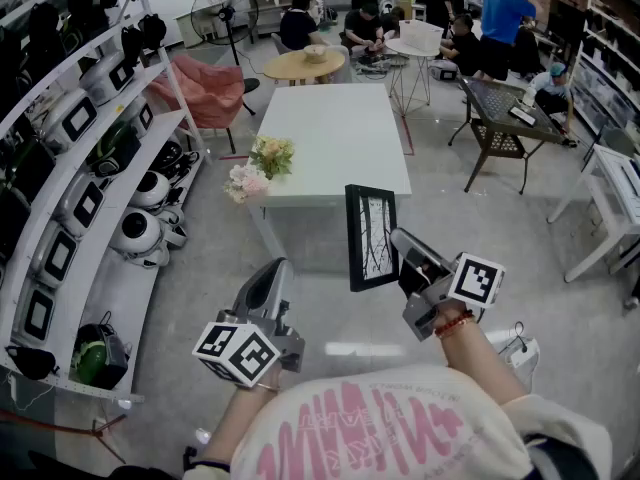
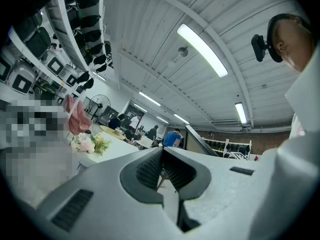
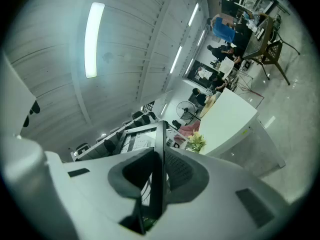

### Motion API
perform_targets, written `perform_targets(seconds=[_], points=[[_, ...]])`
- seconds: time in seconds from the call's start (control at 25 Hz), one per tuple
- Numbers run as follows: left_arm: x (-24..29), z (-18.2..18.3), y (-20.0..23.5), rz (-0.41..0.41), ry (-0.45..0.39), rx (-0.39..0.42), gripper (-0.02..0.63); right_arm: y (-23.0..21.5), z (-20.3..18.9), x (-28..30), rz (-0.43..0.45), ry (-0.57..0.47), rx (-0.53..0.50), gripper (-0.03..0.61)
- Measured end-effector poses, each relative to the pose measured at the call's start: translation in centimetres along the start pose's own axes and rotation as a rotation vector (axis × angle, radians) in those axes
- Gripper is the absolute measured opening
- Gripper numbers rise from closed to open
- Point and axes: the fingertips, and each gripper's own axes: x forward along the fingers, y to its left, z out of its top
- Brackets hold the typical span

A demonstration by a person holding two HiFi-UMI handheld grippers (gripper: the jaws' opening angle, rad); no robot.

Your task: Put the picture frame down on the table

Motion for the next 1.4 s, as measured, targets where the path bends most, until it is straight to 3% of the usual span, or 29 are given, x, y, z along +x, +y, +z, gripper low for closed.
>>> perform_targets(seconds=[0.72,1.0,1.4], points=[[-3.7,0.2,2.1,0.028,-0.001,-0.001,0.003,0.0,-3.3,-0.2,-0.04,-0.016,0.024,0.072],[-5.5,0.2,5.0,0.063,0.009,-0.02,0.003,-1.2,-5.8,2.0,-0.067,-0.003,0.101,0.072],[0.7,2.2,11.9,0.134,-0.029,-0.03,0.003,-6.8,-1.1,10.7,-0.05,0.013,0.096,0.072]])
